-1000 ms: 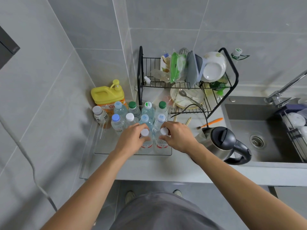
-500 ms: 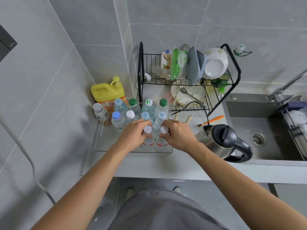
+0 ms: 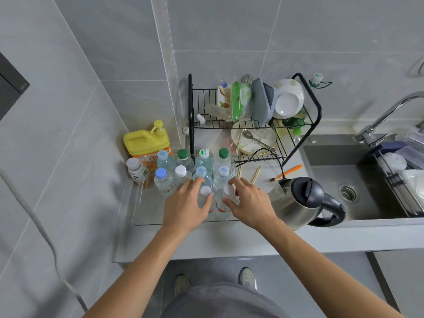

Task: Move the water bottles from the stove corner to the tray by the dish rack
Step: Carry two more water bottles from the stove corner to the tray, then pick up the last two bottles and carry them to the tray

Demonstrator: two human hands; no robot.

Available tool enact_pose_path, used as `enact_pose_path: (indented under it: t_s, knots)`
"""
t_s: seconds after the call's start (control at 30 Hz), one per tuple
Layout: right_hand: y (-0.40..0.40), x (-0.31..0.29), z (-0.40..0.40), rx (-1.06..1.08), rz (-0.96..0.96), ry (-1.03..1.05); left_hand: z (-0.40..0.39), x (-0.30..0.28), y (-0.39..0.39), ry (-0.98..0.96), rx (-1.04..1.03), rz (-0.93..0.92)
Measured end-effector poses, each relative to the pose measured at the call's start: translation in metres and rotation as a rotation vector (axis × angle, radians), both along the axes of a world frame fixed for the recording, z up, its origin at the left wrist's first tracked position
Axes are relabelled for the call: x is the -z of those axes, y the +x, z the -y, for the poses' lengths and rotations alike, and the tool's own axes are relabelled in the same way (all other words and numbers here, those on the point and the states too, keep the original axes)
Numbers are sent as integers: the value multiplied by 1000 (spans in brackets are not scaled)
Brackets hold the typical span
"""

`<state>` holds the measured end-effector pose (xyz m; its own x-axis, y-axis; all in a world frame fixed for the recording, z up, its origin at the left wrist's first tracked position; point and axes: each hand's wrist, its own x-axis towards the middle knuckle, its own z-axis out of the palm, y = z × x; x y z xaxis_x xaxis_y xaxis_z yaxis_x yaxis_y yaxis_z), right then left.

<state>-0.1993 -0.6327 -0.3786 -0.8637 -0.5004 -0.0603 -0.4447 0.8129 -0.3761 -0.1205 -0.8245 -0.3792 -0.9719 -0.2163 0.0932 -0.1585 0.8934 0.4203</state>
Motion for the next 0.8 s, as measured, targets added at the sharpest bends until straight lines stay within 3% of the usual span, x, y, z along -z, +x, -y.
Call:
enact_pose_path:
  t_s: [0.13, 0.4, 0.57, 0.8]
  knots:
    - [16, -12, -18, 189, -119, -33, -12, -19, -3, -111, 65, -135]
    - [53, -54, -127, 538, -365, -8, -110, -66, -39, -169, 348, -169]
    - [85, -63, -246, 737, -382, -30, -229, -83, -47, -162, 547, -230]
    - [181, -67, -439, 1097, -359, 36, -465, -87, -17, -169, 920, -212]
